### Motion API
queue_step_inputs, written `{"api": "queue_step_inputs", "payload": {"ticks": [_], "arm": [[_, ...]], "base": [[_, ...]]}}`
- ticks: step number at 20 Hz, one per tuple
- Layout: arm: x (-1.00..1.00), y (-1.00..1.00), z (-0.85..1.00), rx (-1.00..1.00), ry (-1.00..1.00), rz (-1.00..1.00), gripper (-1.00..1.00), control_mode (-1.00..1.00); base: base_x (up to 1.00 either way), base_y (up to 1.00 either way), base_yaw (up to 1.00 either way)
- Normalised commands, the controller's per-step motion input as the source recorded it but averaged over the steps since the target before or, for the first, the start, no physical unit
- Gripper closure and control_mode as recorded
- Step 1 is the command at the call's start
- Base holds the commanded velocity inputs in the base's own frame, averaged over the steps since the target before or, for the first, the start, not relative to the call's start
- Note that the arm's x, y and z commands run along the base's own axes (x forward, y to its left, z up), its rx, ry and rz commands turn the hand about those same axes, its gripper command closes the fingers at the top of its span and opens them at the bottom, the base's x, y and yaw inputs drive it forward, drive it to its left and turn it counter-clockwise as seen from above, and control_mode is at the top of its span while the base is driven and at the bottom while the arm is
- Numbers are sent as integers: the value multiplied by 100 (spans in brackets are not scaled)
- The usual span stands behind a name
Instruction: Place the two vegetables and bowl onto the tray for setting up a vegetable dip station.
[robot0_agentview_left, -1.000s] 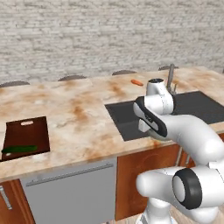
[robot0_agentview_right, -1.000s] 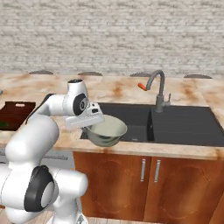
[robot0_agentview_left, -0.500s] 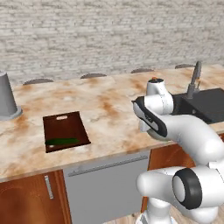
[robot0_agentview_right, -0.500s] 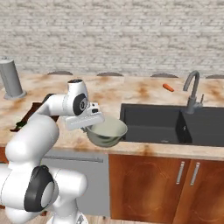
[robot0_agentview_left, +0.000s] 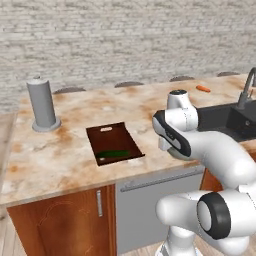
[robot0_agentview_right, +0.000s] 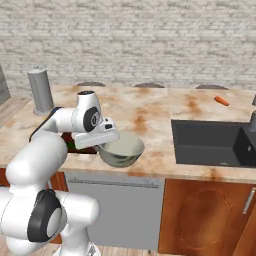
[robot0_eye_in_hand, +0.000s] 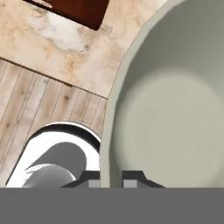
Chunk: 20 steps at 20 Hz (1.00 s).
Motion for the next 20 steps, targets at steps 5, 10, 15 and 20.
{"api": "queue_step_inputs", "payload": {"ticks": [5, 10, 15, 20], "arm": [[0, 0, 0, 0, 0, 0, 100, 100], [0, 0, 0, 0, 0, 0, 100, 100], [0, 0, 0, 0, 0, 0, 100, 100], [0, 0, 0, 0, 0, 0, 100, 100]], "base": [[15, 57, 0], [23, 46, 0], [31, 25, 0], [41, 15, 0]]}}
